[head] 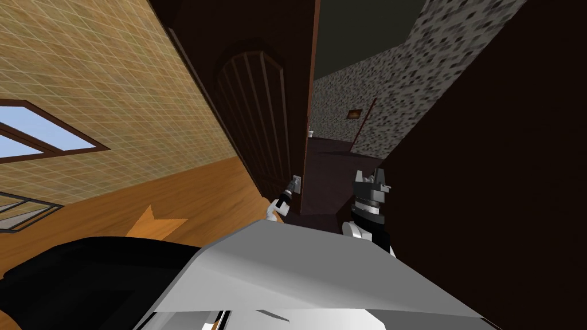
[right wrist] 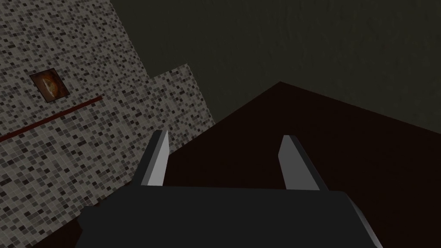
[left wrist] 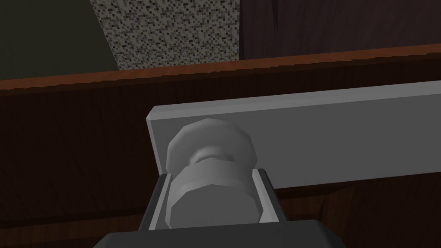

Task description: Push the door open

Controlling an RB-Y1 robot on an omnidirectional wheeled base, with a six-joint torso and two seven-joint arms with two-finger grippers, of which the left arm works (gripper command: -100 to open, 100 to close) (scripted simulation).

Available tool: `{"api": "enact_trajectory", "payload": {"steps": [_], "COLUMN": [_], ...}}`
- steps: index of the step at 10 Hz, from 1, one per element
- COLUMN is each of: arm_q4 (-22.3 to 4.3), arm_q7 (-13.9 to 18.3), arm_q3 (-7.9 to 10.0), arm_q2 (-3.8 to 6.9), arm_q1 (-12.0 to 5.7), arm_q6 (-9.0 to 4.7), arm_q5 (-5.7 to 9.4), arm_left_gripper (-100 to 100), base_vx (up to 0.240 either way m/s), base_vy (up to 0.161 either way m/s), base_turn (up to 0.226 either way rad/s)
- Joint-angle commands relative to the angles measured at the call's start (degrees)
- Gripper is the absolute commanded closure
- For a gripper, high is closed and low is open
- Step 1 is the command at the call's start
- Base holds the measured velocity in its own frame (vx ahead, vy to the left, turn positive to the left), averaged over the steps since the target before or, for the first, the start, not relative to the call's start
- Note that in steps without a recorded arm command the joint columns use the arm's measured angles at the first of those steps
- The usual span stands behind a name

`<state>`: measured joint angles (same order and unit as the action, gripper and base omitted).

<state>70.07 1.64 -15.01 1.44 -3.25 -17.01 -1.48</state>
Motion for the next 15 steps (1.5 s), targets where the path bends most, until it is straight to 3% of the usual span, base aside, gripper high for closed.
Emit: {"api": "enact_trajectory", "payload": {"steps": [1, 10, 11, 12, 15], "arm_q4": [0.2, -2.3, -2.4, -1.9, -1.2], "arm_q7": [-0.4, -2.3, -2.3, -2.5, -2.8], "arm_q3": [1.79, 7.37, 7.25, 6.89, 5.9], "arm_q2": [-0.11, -4.08, -3.65, -2.25, -0.34], "arm_q1": [-0.44, -2.04, -1.66, -1.44, -0.79], "arm_q6": [0.01, 0.02, 0.1, 0.04, 0.13], "arm_q5": [0.1, 0.23, 0.19, 0.38, 0.66], "arm_left_gripper": [100, 100, 100, 100, 100], "base_vx": [0.079, 0.116, 0.068, 0.148, 0.212], "base_vy": [-0.092, -0.132, -0.046, -0.008, 0.001], "base_turn": [0.06, 0.067, 0.031, 0.143, 0.223]}}
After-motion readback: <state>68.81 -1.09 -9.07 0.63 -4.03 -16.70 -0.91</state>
